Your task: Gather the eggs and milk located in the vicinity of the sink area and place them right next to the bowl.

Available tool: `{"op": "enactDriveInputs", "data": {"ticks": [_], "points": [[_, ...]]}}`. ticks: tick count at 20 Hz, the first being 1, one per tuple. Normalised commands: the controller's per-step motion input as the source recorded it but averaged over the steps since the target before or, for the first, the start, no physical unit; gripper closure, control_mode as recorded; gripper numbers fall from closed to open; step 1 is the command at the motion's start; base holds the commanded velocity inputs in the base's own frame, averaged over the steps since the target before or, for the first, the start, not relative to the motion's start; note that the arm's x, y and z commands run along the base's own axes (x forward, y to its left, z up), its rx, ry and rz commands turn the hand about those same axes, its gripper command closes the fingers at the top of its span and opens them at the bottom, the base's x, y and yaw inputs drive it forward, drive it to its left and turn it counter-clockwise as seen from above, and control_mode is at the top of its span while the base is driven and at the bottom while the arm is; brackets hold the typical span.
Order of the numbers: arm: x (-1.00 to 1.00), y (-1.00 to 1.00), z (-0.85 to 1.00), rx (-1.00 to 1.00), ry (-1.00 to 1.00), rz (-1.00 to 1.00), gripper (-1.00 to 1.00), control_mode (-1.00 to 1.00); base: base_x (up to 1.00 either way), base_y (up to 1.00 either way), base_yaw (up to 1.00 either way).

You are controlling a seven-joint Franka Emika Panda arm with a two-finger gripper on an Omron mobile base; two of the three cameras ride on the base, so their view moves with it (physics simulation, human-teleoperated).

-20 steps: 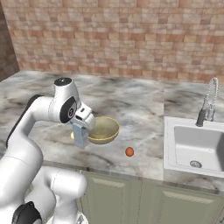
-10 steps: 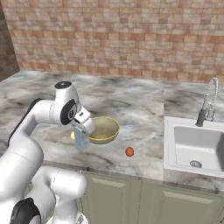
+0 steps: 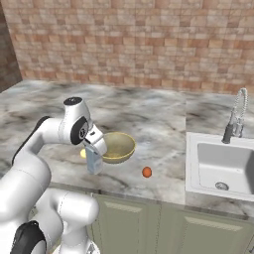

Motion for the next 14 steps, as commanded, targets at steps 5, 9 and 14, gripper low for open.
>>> {"op": "enactDriveInputs", "data": {"ticks": [5,9,14], "points": [[0.12,0.0,-0.18,0.0,0.0,-0.02,1.0,-1.0,0.0,0.0,0.0],[0.16,0.0,-0.19,0.0,-0.01,0.0,1.0,-1.0,0.0,0.0,0.0],[0.19,0.0,-0.15,0.0,-0.02,0.0,1.0,-1.0,0.0,0.0,0.0]]}}
